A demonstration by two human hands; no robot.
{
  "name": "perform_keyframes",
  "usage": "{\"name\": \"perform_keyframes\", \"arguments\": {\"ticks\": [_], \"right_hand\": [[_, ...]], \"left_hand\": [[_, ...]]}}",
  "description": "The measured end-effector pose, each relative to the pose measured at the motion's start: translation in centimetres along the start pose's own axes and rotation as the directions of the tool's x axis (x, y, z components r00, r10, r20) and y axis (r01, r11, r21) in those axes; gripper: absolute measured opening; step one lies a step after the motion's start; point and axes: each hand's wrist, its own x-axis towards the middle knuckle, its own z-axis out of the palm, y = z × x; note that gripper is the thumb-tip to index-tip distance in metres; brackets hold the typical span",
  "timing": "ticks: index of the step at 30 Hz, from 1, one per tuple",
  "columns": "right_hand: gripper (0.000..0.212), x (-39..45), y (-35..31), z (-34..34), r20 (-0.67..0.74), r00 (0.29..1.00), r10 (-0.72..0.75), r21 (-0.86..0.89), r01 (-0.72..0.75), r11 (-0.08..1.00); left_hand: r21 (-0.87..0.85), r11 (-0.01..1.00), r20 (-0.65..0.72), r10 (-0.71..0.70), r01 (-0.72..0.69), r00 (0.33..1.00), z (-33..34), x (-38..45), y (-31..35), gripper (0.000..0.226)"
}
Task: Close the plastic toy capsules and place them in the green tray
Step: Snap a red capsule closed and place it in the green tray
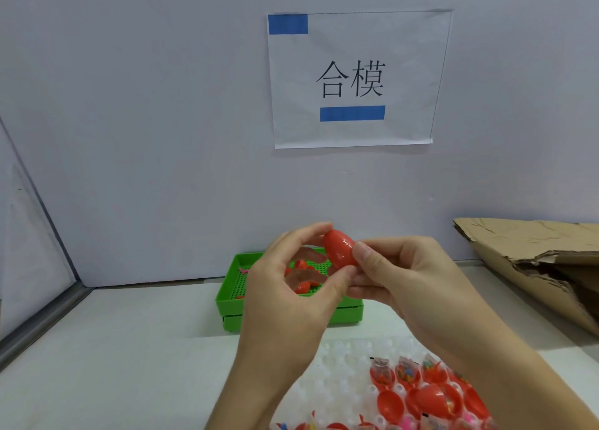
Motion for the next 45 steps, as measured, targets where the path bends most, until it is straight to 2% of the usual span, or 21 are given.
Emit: {"name": "perform_keyframes", "arguments": {"ticks": [4,7,9,12,15,17,19,21,23,26,31,34,36,38,40,45], "right_hand": [[0.036,0.0,-0.3,0.5,0.097,0.989,0.112,0.221,-0.131,0.966],[0.032,-0.2,-0.5,0.8,0.129,0.982,0.14,0.212,-0.165,0.963],[0.031,-0.2,-0.2,0.8,0.06,0.99,0.131,0.071,-0.135,0.988],[0.019,-0.3,0.0,1.0,-0.064,0.997,0.044,-0.158,-0.054,0.986],[0.013,-0.5,-0.1,1.1,-0.033,0.999,0.013,-0.271,-0.021,0.962],[0.005,-0.4,-0.1,1.2,-0.056,0.998,-0.01,-0.329,-0.009,0.944],[0.01,-0.3,0.0,1.1,-0.073,0.997,0.011,-0.228,-0.027,0.973],[0.024,-0.1,-0.2,0.9,-0.044,0.993,0.113,0.044,-0.111,0.993],[0.033,-0.1,-0.6,0.5,0.011,0.98,0.2,0.236,-0.197,0.952],[0.036,-0.3,-0.9,0.3,0.083,0.971,0.223,0.317,-0.238,0.918],[0.035,-0.3,-0.8,0.4,0.095,0.97,0.224,0.323,-0.243,0.915],[0.034,-0.3,-0.8,0.5,0.081,0.973,0.214,0.279,-0.229,0.933],[0.029,-0.3,-0.8,0.9,0.02,0.983,0.183,0.181,-0.184,0.966],[0.02,-0.3,-0.5,1.1,-0.109,0.989,0.101,-0.059,-0.108,0.992],[0.014,-0.2,-0.1,1.2,-0.207,0.978,0.005,-0.286,-0.065,0.956],[0.013,-0.1,0.2,0.9,-0.237,0.971,-0.037,-0.356,-0.051,0.933]], "left_hand": [[-0.194,0.98,0.051,-0.039,0.048,0.998,-0.1,0.1,0.3,0.041],[-0.206,0.978,0.028,-0.036,0.041,0.999,-0.2,0.2,0.3,0.04],[-0.104,0.994,-0.014,-0.028,0.026,1.0,-0.1,0.1,0.1,0.04],[0.156,0.988,-0.043,0.027,-0.02,0.999,-0.2,0.0,-0.2,0.043],[0.374,0.923,-0.014,0.102,-0.09,0.995,-0.1,-0.1,-0.2,0.048],[0.425,0.899,0.013,0.111,-0.106,0.994,0.0,-0.1,0.0,0.058],[0.368,0.928,0.029,0.054,-0.061,0.998,0.1,-0.2,0.1,0.068],[0.236,0.972,0.027,-0.02,0.013,0.999,0.0,-0.1,0.2,0.068],[0.139,0.989,0.016,-0.044,0.041,0.999,-0.1,0.0,0.4,0.06],[0.121,0.992,0.014,-0.027,0.025,1.0,-0.1,0.0,0.7,0.052],[0.136,0.991,0.063,-0.013,0.004,0.998,-0.2,0.0,0.8,0.046],[0.164,0.986,0.062,-0.004,-0.007,0.998,-0.2,0.0,0.7,0.042],[0.207,0.978,0.023,0.016,-0.02,1.0,-0.2,-0.1,0.5,0.04],[0.321,0.945,-0.023,0.076,-0.064,0.997,-0.3,0.0,0.2,0.042],[0.443,0.89,-0.038,0.136,-0.105,0.99,-0.4,0.1,0.0,0.046],[0.579,0.801,0.004,0.182,-0.15,0.983,-0.9,0.3,-0.3,0.049]]}}
